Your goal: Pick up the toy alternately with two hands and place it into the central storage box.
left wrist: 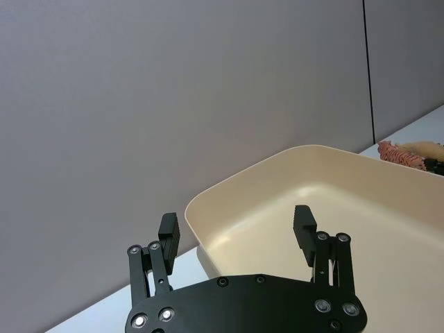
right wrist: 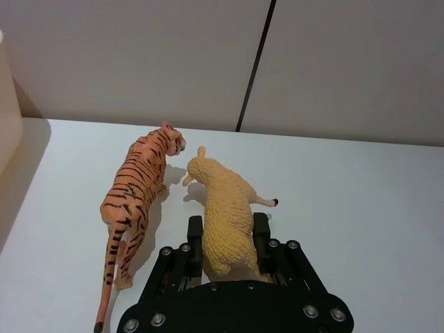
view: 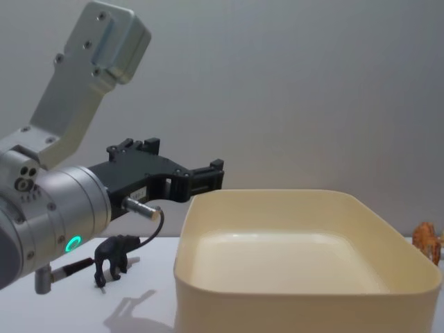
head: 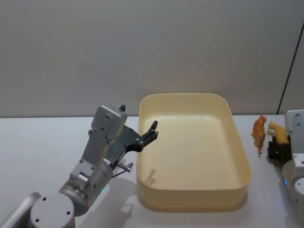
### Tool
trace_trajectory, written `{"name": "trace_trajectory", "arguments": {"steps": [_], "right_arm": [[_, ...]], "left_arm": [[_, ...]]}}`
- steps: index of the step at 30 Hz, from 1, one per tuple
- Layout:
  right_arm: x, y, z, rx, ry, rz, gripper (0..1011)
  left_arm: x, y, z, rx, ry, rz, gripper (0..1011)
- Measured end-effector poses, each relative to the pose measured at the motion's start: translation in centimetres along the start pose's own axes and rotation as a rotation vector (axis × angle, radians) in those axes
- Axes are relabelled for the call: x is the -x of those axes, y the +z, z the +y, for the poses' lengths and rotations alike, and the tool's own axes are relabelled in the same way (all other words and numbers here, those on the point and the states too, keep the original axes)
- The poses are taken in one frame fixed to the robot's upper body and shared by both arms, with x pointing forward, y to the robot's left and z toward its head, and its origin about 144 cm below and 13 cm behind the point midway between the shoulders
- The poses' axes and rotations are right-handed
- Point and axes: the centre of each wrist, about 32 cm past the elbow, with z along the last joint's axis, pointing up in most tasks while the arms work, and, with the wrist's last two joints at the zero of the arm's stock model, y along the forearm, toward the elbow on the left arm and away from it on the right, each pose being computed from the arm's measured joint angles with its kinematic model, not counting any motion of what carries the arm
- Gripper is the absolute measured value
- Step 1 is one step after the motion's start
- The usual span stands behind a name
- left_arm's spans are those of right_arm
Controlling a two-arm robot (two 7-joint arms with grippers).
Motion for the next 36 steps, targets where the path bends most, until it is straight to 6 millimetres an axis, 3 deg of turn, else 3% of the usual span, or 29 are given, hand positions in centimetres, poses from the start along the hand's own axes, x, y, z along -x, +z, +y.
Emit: {"name": "trace_trajectory", "arguments": {"steps": [20, 29, 36], "right_arm": [[-0.2, 0.3, 0.0, -0.032, -0.003, 0.007, 396], [-2.0, 0.9, -1.4, -0.114, -0.035, 0.015, 396], [-4.5, 1.7, -4.0, -0.195, -0.077, 0.020, 396]], "left_arm": [[0.0, 0.0, 0.0, 0.000, 0.000, 0.000, 1001], [0.0, 0.0, 0.0, 0.000, 0.000, 0.000, 1001], [0.0, 0.0, 0.0, 0.000, 0.000, 0.000, 1001]]}}
